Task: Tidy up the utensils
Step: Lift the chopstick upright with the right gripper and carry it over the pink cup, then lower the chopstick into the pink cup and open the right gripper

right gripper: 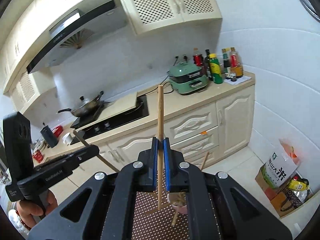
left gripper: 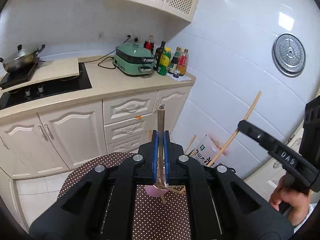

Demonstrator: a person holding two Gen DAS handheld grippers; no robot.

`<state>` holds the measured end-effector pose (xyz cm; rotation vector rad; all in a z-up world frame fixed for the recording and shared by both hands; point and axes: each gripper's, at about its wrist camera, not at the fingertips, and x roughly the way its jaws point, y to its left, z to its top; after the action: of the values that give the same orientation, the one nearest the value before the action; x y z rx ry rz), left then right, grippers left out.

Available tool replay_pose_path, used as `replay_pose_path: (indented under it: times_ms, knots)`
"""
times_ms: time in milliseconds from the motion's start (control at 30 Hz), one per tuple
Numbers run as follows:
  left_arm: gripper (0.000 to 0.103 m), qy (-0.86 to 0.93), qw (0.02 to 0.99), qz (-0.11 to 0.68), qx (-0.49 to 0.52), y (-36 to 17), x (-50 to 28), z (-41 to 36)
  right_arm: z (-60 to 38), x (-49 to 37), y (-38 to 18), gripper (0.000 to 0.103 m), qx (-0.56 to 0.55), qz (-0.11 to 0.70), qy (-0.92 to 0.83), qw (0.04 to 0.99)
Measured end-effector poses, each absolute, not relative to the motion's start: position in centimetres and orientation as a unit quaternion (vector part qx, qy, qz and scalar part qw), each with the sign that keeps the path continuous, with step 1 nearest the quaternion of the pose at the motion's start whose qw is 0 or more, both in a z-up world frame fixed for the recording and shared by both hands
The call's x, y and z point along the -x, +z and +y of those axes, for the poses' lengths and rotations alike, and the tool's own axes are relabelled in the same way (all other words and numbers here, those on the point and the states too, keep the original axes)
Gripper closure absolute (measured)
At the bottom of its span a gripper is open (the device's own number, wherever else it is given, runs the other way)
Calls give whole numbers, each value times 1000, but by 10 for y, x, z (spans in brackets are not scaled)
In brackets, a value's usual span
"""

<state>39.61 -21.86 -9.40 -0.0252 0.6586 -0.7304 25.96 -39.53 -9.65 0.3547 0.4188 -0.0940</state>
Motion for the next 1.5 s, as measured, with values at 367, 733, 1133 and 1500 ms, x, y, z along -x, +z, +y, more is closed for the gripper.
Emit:
replay_pose_path:
  times_ms: [367,733,1133,1500]
  knots:
    - [97,-331,879,343,-23,-129,-418,-247,-415,-278,-125,98,-162,212,-75,961]
    - [97,-329,866,375,-46,-164,-425,-261,-418,-299,-163,98,-158,231,-82,957]
    - [97,-327,847,414,-61,-196,-425,-270,-410,-307,-204,98,-154,286,-64,944]
    - [97,-333,834,433,-78,-211,-421,-277,-399,-308,-225,98,-143,323,-37,935]
